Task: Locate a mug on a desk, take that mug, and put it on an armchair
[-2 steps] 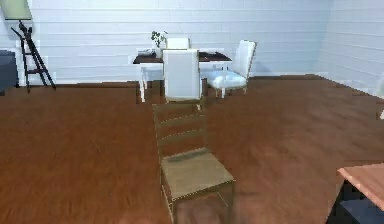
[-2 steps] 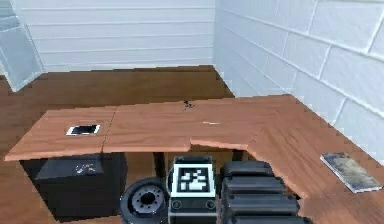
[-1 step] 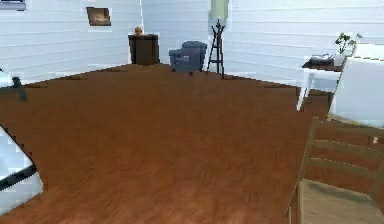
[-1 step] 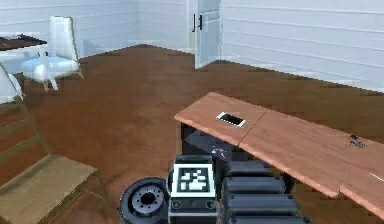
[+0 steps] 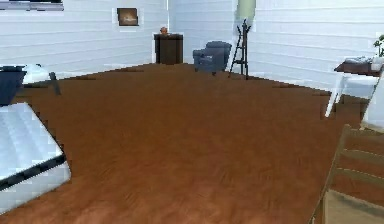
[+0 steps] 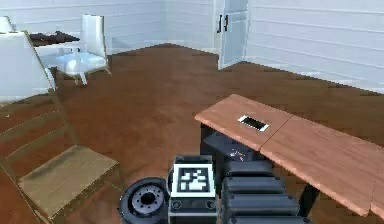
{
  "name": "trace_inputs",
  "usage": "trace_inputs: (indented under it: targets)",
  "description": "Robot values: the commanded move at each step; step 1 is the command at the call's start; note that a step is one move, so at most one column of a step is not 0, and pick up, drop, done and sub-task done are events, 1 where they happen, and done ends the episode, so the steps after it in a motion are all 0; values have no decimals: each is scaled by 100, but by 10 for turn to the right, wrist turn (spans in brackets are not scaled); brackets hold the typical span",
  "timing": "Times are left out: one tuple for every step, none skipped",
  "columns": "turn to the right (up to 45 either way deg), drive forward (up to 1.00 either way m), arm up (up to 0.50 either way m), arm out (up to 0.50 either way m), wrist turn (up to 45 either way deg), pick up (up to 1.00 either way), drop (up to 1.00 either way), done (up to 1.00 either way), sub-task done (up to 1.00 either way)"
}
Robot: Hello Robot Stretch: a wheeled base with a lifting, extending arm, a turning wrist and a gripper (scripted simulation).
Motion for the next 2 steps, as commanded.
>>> trace_inputs:
  targets:
    - [0,100,0,0,0,0,0,0,0]
    - [0,100,0,0,0,0,0,0,0]
